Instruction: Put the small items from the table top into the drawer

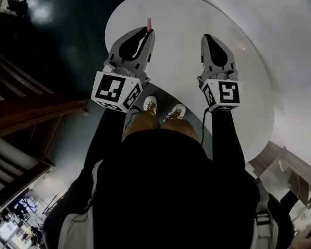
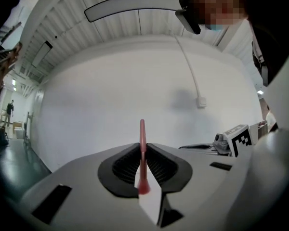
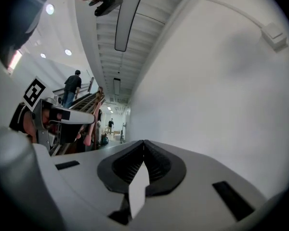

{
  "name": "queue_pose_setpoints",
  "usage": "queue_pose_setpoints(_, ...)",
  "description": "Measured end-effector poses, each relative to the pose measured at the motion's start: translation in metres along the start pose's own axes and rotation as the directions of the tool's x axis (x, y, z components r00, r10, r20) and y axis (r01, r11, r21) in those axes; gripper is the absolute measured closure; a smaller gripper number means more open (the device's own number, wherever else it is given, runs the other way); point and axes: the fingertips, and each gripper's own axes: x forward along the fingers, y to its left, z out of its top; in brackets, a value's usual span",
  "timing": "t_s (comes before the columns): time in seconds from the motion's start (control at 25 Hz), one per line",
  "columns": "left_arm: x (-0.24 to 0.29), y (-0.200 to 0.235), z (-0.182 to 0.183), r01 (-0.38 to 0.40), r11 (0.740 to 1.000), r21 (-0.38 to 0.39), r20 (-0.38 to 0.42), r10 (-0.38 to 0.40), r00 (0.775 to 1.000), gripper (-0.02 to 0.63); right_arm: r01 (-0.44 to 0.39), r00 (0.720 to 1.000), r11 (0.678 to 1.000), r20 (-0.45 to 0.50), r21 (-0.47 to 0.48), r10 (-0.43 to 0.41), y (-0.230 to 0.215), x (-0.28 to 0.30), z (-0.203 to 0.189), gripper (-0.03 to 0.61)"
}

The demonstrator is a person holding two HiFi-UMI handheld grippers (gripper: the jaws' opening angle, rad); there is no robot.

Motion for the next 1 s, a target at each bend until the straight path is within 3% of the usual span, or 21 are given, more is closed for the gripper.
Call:
queue_pose_setpoints(0.28,-0.058,0.064,-0.01,-0.139,0.99,-0.009,-0.022,0.139,0.99,0.558,-0.14,0.99,0.99,0.003,-0.03,0.14,0.071,0.051,0.01,0.552)
queue_pose_setpoints(0.4,-0.082,0.09,-0.042,-0.184,0.982,-0.028,-0.078,0.182,0.98,0.558,-0.187,0.982,0.982,-0.016,-0.039,0.186,0.104,0.066,0.007,0.552)
queue_pose_setpoints(0.52,-0.105,0.111,-0.094,-0.236,0.966,-0.101,-0.171,0.217,0.961,0.558,-0.226,0.974,0.973,-0.045,-0.043,0.224,0.129,0.074,-0.005,0.552)
queue_pose_setpoints(0.68,-0.13,0.123,-0.177,-0.291,0.947,-0.133,-0.334,0.234,0.913,0.558,-0.259,0.964,0.965,-0.082,-0.049,0.255,0.147,0.08,-0.015,0.552)
queue_pose_setpoints(0.8,-0.145,0.126,-0.242,-0.328,0.92,-0.214,-0.45,0.205,0.869,0.558,-0.276,0.958,0.96,-0.097,-0.055,0.27,0.158,0.083,-0.017,0.552)
queue_pose_setpoints(1.0,-0.169,0.132,-0.335,-0.427,0.853,-0.301,-0.644,0.148,0.75,0.557,-0.283,0.955,0.956,-0.115,-0.077,0.274,0.169,0.091,-0.019,0.552)
